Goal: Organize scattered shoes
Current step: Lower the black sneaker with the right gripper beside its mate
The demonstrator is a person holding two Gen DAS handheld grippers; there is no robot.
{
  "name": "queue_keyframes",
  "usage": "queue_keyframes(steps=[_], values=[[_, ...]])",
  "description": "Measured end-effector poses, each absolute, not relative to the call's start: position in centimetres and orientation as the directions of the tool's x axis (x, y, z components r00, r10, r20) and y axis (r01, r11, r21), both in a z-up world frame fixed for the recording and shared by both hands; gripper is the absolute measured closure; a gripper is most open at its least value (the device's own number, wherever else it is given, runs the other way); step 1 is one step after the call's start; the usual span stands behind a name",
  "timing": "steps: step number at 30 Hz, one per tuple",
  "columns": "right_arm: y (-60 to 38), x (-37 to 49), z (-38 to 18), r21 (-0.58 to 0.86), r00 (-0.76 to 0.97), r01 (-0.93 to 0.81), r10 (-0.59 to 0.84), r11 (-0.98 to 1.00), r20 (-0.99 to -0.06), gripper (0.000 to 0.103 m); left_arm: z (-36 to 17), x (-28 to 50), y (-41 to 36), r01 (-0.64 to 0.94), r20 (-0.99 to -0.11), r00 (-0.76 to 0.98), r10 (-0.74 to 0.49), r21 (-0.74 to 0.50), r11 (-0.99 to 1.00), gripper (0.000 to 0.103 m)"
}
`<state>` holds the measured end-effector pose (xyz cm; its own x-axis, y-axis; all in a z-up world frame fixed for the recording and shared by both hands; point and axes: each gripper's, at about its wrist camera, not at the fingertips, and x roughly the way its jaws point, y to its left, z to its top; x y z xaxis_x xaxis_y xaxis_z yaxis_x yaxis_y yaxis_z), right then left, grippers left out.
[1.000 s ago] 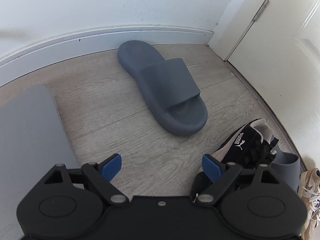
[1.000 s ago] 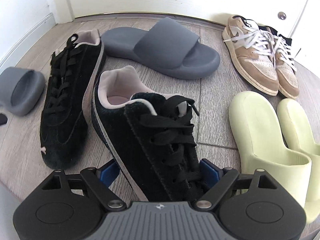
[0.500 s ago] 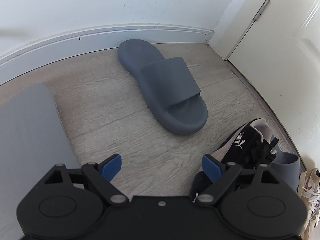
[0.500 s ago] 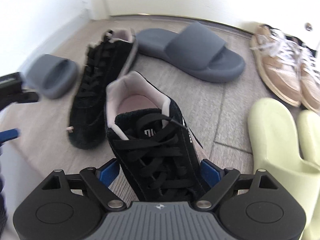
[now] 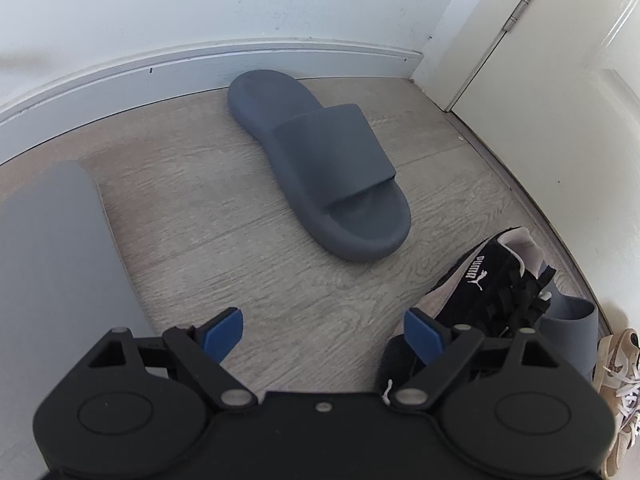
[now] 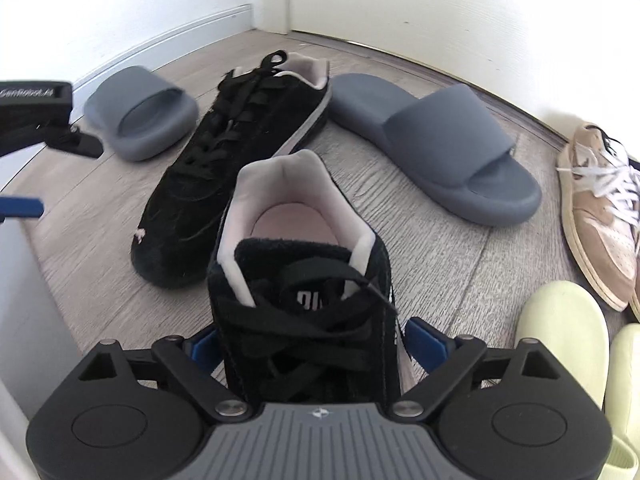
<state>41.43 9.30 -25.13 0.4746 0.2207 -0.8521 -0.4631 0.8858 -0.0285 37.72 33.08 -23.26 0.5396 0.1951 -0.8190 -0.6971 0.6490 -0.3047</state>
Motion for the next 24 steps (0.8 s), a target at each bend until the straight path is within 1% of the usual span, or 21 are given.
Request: queue_keyframes(steps=[1, 4, 14, 17, 18, 21, 23, 24], values=[[9.2, 41.3, -25.0, -0.024, 0.492, -0.424, 0.208, 0.906, -0.845, 0.020, -23.3, 37.7, 33.1, -0.697, -0.819, 0.539, 0.196, -0.303, 0.650, 0.015], [9.0, 41.4, -24.8, -0.019, 0.530, -0.286, 0.142, 0.958, -0.836, 0.023, -23.3, 37.7, 33.1, -0.699, -0.821, 0.536, 0.194, -0.304, 0.647, 0.015], [5.7, 42.2, -24.8, -0.092, 0.558, 0.080, -0.121, 0.993, -0.821, 0.023, -23.3, 37.7, 33.1, -0.695, -0.818, 0.542, 0.193, -0.308, 0.650, 0.015], [4.3, 42.4, -25.1, -0.089, 0.563, 0.128, -0.146, 0.988, -0.814, 0.023, -23.3, 37.7, 33.0, -0.694, -0.817, 0.543, 0.193, -0.308, 0.651, 0.015], [3.9, 42.4, -25.2, -0.080, 0.570, 0.118, -0.133, 0.990, -0.811, 0.021, -23.2, 37.7, 33.0, -0.695, -0.816, 0.544, 0.194, -0.308, 0.650, 0.015], [3.5, 41.4, -24.8, -0.062, 0.603, 0.080, -0.098, 0.995, -0.792, 0.020, -23.1, 37.6, 33.1, -0.701, -0.814, 0.545, 0.203, -0.309, 0.642, 0.015], [3.8, 39.6, -23.6, -0.078, 0.676, 0.056, -0.095, 0.995, -0.731, 0.019, -23.1, 37.5, 33.3, -0.711, -0.813, 0.542, 0.212, -0.309, 0.632, 0.015], [4.0, 38.9, -23.0, -0.090, 0.708, 0.052, -0.101, 0.995, -0.699, 0.015, -23.0, 37.3, 33.5, -0.720, -0.813, 0.539, 0.219, -0.311, 0.621, 0.015]])
